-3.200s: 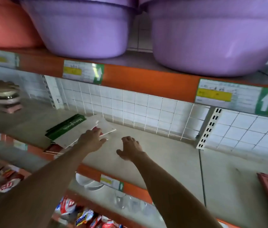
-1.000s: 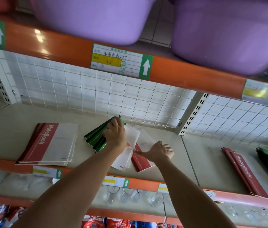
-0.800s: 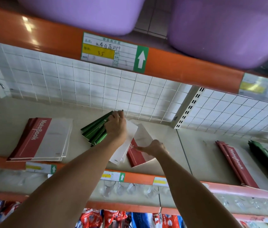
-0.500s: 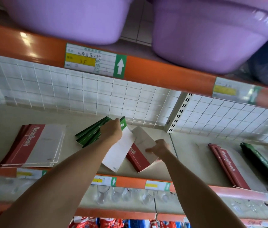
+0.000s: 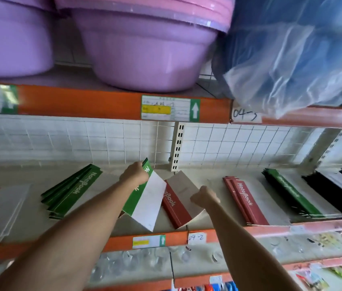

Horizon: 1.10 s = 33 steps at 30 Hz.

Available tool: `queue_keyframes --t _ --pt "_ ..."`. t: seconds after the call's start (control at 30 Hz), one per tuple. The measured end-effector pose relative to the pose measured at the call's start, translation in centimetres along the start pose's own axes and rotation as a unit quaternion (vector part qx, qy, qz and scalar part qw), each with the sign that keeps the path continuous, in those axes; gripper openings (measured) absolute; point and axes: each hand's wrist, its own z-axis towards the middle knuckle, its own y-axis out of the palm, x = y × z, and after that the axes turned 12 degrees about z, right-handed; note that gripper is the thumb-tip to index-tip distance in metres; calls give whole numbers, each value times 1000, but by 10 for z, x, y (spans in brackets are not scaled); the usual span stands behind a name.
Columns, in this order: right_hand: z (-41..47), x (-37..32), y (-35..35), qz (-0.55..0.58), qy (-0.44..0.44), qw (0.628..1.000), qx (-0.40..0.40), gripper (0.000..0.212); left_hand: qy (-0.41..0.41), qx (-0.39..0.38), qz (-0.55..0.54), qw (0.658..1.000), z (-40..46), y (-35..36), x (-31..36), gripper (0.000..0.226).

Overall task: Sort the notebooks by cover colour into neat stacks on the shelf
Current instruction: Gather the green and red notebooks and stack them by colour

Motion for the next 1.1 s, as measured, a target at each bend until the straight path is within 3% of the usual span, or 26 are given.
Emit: queue_keyframes --t 0.13,0.27,0.3,0.37,0.4,0.43,0.47,0.53,0.73,0.87,1.1 --pt "11 18 -20 7 -14 1000 9 53 -11 10 11 1000 -15 11 41 28" --pt "24 33 -41 73 -36 996 -47 48 -40 39 26 998 -29 26 69 27" --pt "22 34 -49 58 -63 994 -75 43 -47 45 24 998 -32 30 74 28" --pt "8 39 -62 -114 -142 980 -85 36 -61 61 20 996 -37 37 85 31" --pt "8 41 -69 -63 -127 986 -86 34 -69 70 20 995 -40 39 92 31" --pt "19 42 -74 57 -100 989 -97 33 -77 82 17 994 -42 41 98 32" --pt "25 45 -81 136 -97 984 -67 33 -82 96 10 992 -44 44 104 34" --pt "32 51 -94 152 -107 983 5 29 -80 122 -7 989 -46 49 116 38" --pt "39 93 -153 158 -83 981 76 21 -67 153 -70 983 -57 69 160 27" --pt "42 121 -183 110 -46 987 104 35 -58 123 -71 988 -59 80 184 31" --pt "32 139 -178 -29 19 988 149 41 -25 83 -72 994 -60 99 206 20"
